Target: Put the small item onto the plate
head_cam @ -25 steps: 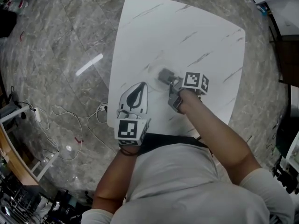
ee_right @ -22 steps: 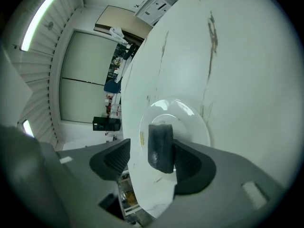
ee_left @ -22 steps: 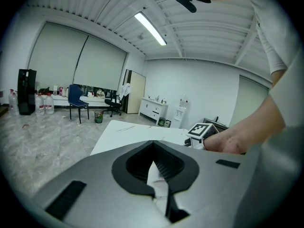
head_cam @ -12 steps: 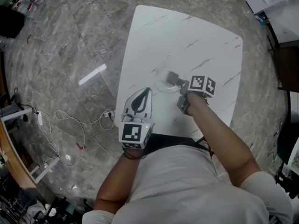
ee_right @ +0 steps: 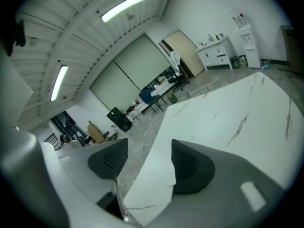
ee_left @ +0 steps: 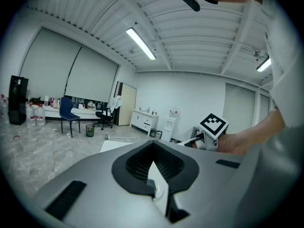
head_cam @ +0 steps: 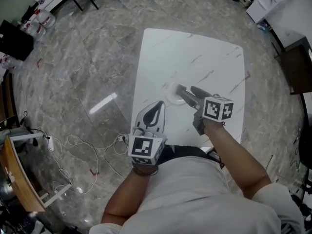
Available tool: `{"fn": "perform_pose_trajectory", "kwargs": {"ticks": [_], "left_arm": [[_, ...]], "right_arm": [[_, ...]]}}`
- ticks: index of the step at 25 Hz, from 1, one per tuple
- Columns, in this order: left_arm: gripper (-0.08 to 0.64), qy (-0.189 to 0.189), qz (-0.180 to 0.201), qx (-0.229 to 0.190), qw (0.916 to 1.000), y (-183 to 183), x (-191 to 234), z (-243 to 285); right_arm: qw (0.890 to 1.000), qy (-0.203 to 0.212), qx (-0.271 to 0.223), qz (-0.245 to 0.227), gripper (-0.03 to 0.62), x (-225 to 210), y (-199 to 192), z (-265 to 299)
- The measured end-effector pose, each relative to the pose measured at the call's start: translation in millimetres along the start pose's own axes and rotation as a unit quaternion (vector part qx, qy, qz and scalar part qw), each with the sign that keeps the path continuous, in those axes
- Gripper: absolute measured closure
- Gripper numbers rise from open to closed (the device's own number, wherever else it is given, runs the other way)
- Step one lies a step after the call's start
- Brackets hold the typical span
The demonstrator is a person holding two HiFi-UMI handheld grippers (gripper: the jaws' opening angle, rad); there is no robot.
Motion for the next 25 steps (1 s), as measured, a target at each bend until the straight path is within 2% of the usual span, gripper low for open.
{"fn": "perform_pose_trajectory", "kwargs": {"ticks": [3, 5, 6, 7, 9, 11, 13, 16, 19, 25], "left_arm": [[0.554, -0.024, 0.013, -0.009, 0.9996, 30.4, -19.0, -12.3], [0.554, -0.041, 0.024, -0.018, 0.9987, 54.4, -33.3, -21.6], [0.554, -0.051, 0.030, -0.024, 0.9980, 67.0, -40.5, -26.2], [0.554, -0.063, 0.036, -0.029, 0.9970, 80.2, -47.7, -29.6], [0.554, -0.089, 0.049, -0.039, 0.9941, 107.7, -61.7, -33.6], [0.554, -0.105, 0.062, -0.046, 0.9914, 130.6, -77.8, -41.6], [0.554, -0.111, 0.078, -0.053, 0.9892, 146.8, -96.9, -53.9], [0.554, -0.119, 0.105, -0.070, 0.9847, 169.3, -121.7, -68.7], [0.554, -0.121, 0.126, -0.094, 0.9801, 191.8, -139.9, -77.2], [0.554, -0.115, 0.134, -0.129, 0.9758, 219.1, -158.5, -98.0]], "right_arm": [[0.997, 0.019, -0.055, -0.052, 0.372, 41.4, 26.7, -35.3], [0.991, 0.036, -0.089, -0.093, 0.395, 72.3, 45.3, -61.9], [0.986, 0.049, -0.111, -0.111, 0.428, 89.5, 55.6, -76.2], [0.980, 0.065, -0.138, -0.129, 0.494, 107.4, 67.6, -90.8], [0.961, 0.095, -0.191, -0.174, 0.536, 144.6, 93.4, -118.7], [0.942, 0.109, -0.219, -0.229, 0.551, 179.5, 111.2, -145.0], [0.927, 0.102, -0.227, -0.281, 0.562, 207.1, 118.9, -168.9], [0.908, 0.069, -0.236, -0.339, 0.582, 233.1, 127.0, -193.5], [0.900, 0.042, -0.246, -0.358, 0.589, 247.0, 137.1, -207.3], [0.886, -0.001, -0.256, -0.387, 0.591, 268.7, 148.0, -222.6]]}}
Point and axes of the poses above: the fingertips, and each gripper's own axes: z forward along the fingers, x to its left, y out of its top, the point moved 3 cm from there along -z, backward along the fingers, and after that the axes turned 9 degrees about -z, right-handed, at the moved point
